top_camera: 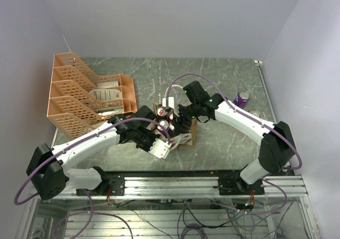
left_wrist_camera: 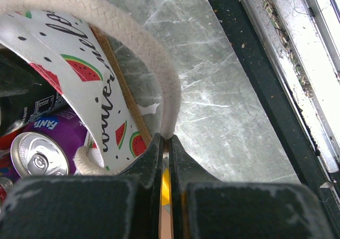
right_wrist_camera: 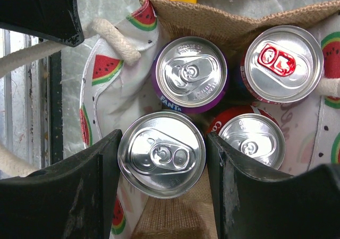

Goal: Place the beverage into the canvas bag

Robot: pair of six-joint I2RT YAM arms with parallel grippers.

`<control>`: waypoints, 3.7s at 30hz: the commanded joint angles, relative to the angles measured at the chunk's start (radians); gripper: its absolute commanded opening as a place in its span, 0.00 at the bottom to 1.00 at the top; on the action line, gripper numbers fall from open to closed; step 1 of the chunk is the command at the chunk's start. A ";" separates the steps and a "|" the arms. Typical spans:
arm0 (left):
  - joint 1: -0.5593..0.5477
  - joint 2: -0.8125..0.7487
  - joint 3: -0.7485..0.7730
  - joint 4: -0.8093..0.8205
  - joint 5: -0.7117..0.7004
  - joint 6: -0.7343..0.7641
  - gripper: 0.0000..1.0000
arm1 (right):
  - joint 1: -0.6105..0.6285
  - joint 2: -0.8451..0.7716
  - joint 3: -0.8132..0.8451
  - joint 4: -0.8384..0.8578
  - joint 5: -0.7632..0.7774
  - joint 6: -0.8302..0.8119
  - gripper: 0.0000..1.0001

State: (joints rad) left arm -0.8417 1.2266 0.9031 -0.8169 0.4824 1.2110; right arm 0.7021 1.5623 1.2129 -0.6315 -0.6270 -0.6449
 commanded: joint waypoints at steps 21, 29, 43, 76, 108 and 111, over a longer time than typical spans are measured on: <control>-0.014 0.005 0.156 -0.126 0.055 0.043 0.07 | 0.008 -0.004 0.034 -0.060 0.043 -0.012 0.56; -0.014 0.005 0.187 -0.137 0.052 0.051 0.07 | 0.007 -0.002 0.054 -0.075 0.029 -0.006 0.73; -0.013 0.014 0.172 -0.115 0.059 0.047 0.07 | 0.004 -0.014 0.052 -0.078 0.065 0.016 0.79; -0.014 0.025 0.146 -0.084 0.076 0.035 0.07 | -0.026 -0.044 0.029 -0.002 -0.096 0.052 0.00; -0.014 0.015 0.138 -0.083 0.071 0.035 0.07 | -0.017 0.027 -0.006 -0.051 0.016 -0.004 0.59; -0.014 0.013 0.140 -0.084 0.070 0.036 0.07 | -0.017 0.022 -0.001 -0.054 0.020 -0.004 0.68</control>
State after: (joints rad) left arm -0.8463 1.2549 1.0508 -0.9257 0.5255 1.2449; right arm 0.6762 1.5566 1.2068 -0.6289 -0.6353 -0.6407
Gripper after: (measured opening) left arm 0.100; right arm 0.620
